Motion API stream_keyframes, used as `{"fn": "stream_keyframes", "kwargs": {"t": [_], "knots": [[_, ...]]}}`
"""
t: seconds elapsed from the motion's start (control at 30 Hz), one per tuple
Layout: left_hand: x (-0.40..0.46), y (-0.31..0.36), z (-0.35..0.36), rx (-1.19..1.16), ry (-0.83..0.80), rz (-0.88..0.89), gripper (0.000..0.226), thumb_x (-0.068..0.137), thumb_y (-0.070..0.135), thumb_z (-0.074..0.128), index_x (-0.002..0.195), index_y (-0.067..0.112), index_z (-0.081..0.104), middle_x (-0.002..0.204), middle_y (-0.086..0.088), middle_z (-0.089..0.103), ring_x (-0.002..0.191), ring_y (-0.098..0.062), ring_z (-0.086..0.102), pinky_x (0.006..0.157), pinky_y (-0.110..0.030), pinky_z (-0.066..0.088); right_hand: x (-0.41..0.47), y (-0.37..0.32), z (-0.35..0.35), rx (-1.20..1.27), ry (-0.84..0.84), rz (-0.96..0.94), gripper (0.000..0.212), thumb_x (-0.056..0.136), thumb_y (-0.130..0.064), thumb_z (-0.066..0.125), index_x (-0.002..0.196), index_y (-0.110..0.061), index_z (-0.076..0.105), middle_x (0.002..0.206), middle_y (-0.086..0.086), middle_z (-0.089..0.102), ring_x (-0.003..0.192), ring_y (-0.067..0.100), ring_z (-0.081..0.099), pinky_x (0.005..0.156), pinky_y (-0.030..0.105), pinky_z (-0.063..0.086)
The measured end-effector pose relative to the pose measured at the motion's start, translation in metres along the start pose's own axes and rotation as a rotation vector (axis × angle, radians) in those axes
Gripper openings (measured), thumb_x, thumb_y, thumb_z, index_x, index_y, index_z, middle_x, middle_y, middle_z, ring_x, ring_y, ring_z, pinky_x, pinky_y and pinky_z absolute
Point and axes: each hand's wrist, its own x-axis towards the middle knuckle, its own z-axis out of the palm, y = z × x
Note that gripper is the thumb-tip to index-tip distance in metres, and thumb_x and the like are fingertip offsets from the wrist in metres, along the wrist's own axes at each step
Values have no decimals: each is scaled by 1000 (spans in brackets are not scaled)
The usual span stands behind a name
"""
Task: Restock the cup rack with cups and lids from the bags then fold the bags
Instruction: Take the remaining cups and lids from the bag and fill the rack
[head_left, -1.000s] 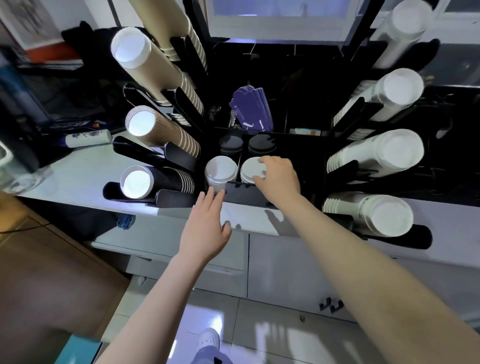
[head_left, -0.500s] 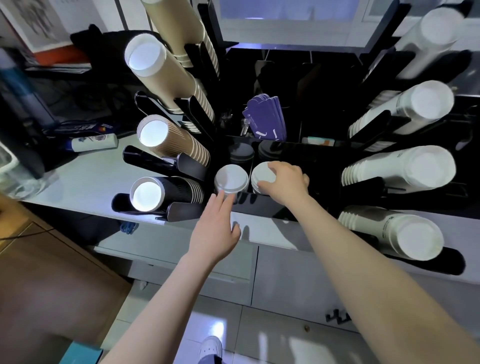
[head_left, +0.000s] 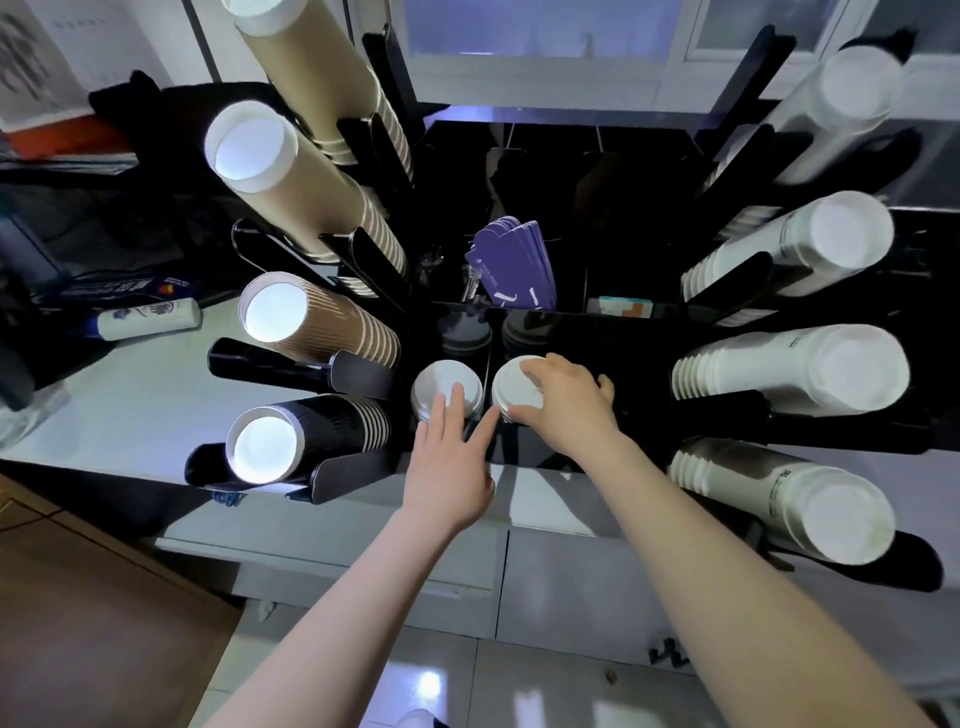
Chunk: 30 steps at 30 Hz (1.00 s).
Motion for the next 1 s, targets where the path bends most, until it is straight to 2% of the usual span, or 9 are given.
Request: {"fn": "stream_keyframes", "kwargs": {"t": [0.17,0.37,0.53,0.77,0.87,1.0], "knots": [[1,-3,7,21,30,16,79,85,18,49,153,28,9,159,-17,-8,145,-37,-6,114,-42,10,2,1,4,-69,-26,-5,54,89,-51,56,138,-32,41,151,3,33,136,26,32,112,56,10],[4,-6,8,36,48,19,77,85,16,47,152,29,12,159,-18,-2,145,-37,0,111,-44,14,5,-1,6,-115,-47,-3,50,94,-50,47,140,-32,38,147,4,36,133,28,34,112,57,9],[3,-4,10,29,36,20,79,85,20,51,152,27,10,159,-16,-3,146,-34,-1,112,-42,11,6,-2,6,-107,-48,2,46,95,-49,43,138,-31,39,141,4,42,130,29,37,112,56,10],[4,-4,7,-13,19,25,78,88,25,52,152,28,8,159,-15,-7,146,-33,-5,114,-42,9,6,-3,5,-69,-46,14,47,97,-47,39,142,-31,34,144,3,40,131,29,36,112,56,10],[4,-5,1,-69,23,22,76,88,28,55,151,24,13,159,-15,-7,146,-32,-5,115,-42,11,5,-2,2,4,40,-15,51,93,-48,47,140,-31,38,144,0,39,131,28,35,114,52,12],[-1,-8,-6,-159,43,-1,76,87,22,52,151,16,11,159,-13,-4,147,-30,-2,116,-41,11,5,-7,-6,106,288,-114,52,80,-49,64,127,-29,52,138,-4,46,126,25,38,108,43,20]]}}
